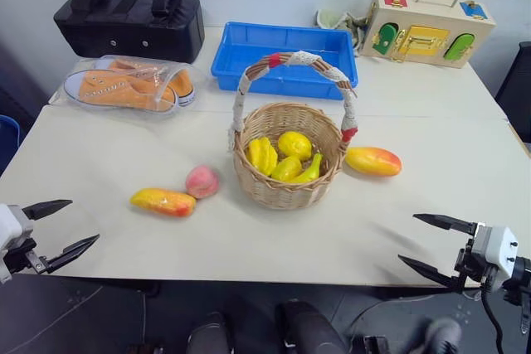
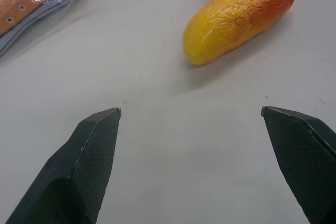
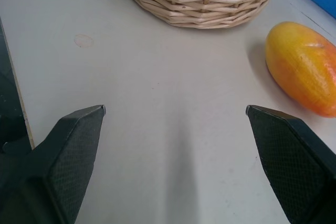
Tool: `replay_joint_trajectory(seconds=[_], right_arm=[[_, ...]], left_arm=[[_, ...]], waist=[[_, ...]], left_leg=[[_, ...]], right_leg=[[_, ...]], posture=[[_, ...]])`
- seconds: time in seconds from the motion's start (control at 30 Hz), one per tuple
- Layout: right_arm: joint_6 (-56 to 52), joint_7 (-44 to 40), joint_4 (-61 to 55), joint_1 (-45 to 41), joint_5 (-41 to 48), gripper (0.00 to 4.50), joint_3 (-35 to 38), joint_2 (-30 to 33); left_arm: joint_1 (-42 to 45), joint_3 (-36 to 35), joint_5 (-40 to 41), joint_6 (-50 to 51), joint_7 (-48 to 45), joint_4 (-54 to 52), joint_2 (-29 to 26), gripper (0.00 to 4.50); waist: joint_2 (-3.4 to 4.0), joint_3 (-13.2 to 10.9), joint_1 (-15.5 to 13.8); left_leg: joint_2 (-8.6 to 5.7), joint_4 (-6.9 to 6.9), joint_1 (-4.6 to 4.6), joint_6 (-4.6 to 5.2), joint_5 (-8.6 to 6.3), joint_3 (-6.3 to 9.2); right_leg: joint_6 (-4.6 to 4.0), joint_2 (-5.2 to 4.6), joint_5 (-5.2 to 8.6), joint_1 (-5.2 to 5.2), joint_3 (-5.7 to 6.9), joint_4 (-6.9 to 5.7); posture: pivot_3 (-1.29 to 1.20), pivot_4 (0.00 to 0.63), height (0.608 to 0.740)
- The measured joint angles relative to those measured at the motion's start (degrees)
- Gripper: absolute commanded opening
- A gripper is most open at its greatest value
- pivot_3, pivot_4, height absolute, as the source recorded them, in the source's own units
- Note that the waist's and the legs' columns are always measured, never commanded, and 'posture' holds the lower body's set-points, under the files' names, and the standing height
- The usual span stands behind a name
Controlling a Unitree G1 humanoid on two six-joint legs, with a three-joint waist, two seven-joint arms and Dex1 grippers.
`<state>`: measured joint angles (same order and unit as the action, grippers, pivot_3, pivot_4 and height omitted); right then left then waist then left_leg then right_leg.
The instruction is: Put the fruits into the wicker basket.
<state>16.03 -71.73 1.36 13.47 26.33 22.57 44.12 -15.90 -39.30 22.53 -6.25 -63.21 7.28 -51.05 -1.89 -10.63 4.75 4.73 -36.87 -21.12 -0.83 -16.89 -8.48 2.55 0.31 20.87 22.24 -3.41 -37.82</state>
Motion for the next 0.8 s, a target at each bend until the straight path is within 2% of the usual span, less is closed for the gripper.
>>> replay_joint_trajectory(seconds=[0.3,0.43,0.53,0.57,0.7,0.8], right_arm=[[-3.87,2.26,-3.54,-1.16,1.0,4.47,-2.51,-1.96],[-5.52,2.21,-10.45,-1.33,6.45,4.47,-3.73,-4.64],[-8.88,4.47,-17.53,-1.93,10.69,4.47,-4.12,-5.47],[-11.4,6.25,-21.12,-2.82,12.83,4.47,-4.27,-5.43],[-18.94,9.82,-28.7,-6.96,18.01,4.47,-5.47,-3.04],[-21.42,11.9,-30.13,-9.1,18.31,4.47,-6.88,-3.42]], left_arm=[[1.97,1.24,1.84,3.58,-2.46,0.09,-0.59,4.5],[2.84,2.27,3.45,6.43,-6.91,0.25,-3.32,4.5],[3.46,4.38,4.63,11.61,-11.95,0.52,-8.4,4.5],[6.23,6.13,4.79,13.63,-13.96,0.81,-10.98,4.5],[19.13,14.15,4.51,16.2,-16.92,1.31,-15.46,4.5],[32.0,26.85,-1.92,15.08,-18.73,5.04,-14.82,4.5]], waist=[[-0.01,0.01,-0.03],[0.0,0.0,0.04],[0.0,0.0,0.02],[0.01,-0.01,0.0],[0.0,0.0,-0.68],[0.03,0.01,-1.2]], left_leg=[[0.0,-0.04,-0.02,-0.01,0.0,0.01],[0.01,-0.04,-0.02,-0.02,0.01,0.01],[0.01,-0.07,-0.06,-0.05,0.04,0.03],[0.0,-0.1,-0.05,-0.05,0.05,0.03],[-0.06,-0.11,-0.07,-0.03,0.07,0.04],[-0.07,-0.13,-0.16,-0.22,0.14,-0.07]], right_leg=[[0.0,0.0,0.0,0.01,0.02,-0.05],[0.0,0.01,0.0,0.03,0.02,-0.13],[0.0,0.01,0.0,0.09,0.04,-0.18],[0.0,0.0,0.0,0.08,0.04,-0.22],[0.0,-0.05,0.0,0.06,0.07,-0.17],[0.0,0.0,0.0,0.16,0.01,-0.13]], posture=[[0.0,0.15,0.74],[0.0,0.15,0.74],[0.0,0.15,0.74],[0.0,0.15,0.74],[0.0,0.15,0.74],[0.0,0.15,0.74]])
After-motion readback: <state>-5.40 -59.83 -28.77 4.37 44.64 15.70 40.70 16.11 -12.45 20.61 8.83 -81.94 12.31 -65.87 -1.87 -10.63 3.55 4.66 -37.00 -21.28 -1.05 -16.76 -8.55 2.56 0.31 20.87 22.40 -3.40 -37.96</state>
